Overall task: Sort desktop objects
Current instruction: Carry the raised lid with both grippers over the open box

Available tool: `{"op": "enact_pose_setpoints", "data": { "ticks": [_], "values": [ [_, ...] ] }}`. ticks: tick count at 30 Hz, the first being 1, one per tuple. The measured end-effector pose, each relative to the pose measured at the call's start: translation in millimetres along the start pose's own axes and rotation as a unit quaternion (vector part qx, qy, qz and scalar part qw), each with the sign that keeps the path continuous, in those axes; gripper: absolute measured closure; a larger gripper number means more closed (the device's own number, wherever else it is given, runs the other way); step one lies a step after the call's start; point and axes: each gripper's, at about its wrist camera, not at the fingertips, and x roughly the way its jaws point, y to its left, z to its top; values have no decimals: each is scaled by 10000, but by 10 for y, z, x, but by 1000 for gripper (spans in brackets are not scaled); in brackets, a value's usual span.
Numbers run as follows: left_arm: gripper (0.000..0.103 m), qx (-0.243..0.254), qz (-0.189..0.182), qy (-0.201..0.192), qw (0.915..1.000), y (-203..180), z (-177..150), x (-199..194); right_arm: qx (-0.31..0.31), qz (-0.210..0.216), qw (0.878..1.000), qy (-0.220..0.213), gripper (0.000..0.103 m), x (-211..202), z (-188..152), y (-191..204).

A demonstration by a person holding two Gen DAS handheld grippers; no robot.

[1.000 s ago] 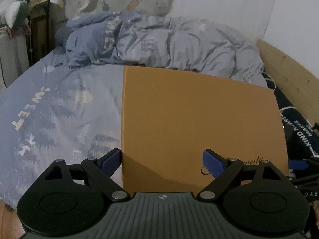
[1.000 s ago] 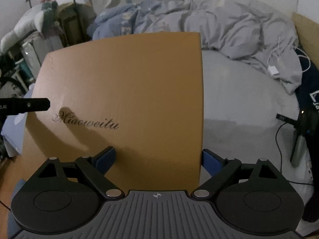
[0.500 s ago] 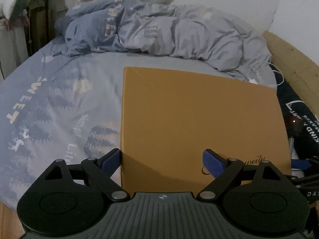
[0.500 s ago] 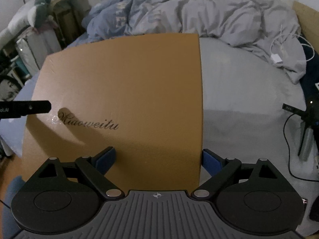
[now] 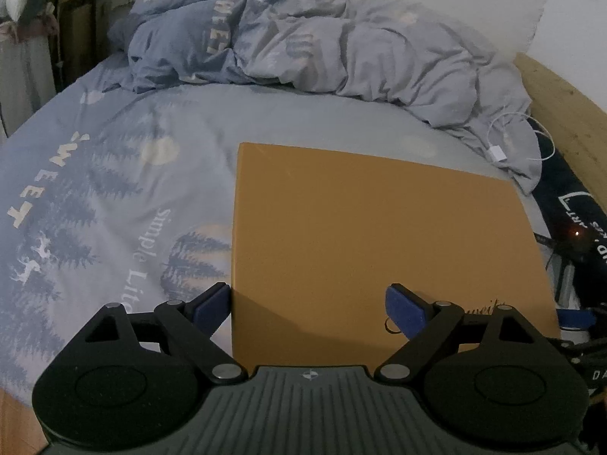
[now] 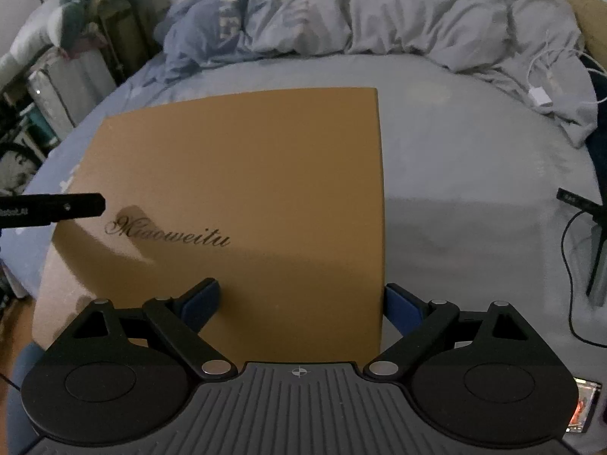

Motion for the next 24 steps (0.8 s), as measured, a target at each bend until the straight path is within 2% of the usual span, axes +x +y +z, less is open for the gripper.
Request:
{"op": "enact_pose_setpoints", "data": {
  "ticks": [24],
  "values": [
    [10, 74, 127, 150, 9998, 4, -6, 258, 85, 25, 9998, 150, 9, 258, -5, -70]
  ]
}}
